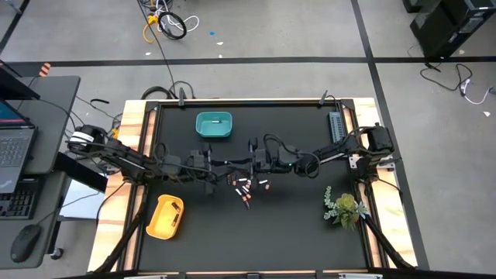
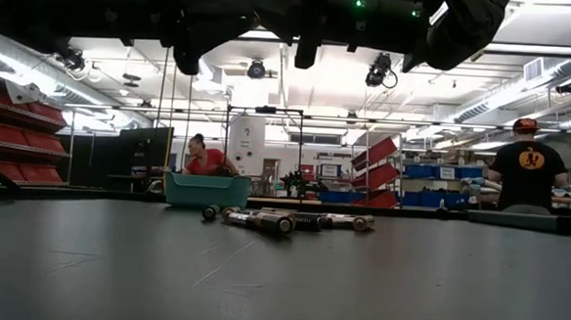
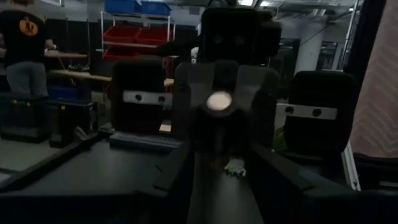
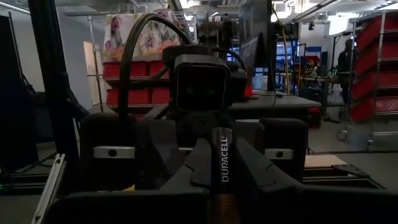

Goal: Sort batteries
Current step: Put the black battery into the yellow bin

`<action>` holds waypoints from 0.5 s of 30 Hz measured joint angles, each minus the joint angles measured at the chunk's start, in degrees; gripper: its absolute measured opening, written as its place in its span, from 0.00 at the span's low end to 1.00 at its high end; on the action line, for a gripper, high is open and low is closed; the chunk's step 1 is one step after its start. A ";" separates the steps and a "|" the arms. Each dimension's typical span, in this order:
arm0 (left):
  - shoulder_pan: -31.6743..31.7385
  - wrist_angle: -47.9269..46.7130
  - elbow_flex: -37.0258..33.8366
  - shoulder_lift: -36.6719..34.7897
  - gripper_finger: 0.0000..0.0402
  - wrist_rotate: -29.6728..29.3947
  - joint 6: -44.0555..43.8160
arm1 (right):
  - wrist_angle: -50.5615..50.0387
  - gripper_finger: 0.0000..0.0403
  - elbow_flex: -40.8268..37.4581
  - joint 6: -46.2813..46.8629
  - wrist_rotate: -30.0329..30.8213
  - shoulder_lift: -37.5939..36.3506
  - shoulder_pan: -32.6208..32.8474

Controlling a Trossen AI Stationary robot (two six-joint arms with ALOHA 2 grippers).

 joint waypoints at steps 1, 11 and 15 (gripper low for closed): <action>0.09 -0.04 0.24 0.00 0.39 0.00 0.25 | 0.01 0.07 0.00 0.00 -0.02 -0.04 0.08; 1.44 -1.46 1.04 0.02 0.33 1.00 3.23 | -1.22 0.08 0.00 1.39 -2.16 -0.17 0.29; 1.44 -1.52 1.04 0.04 0.17 0.13 4.22 | -2.31 0.08 0.09 1.44 -2.33 -0.22 0.27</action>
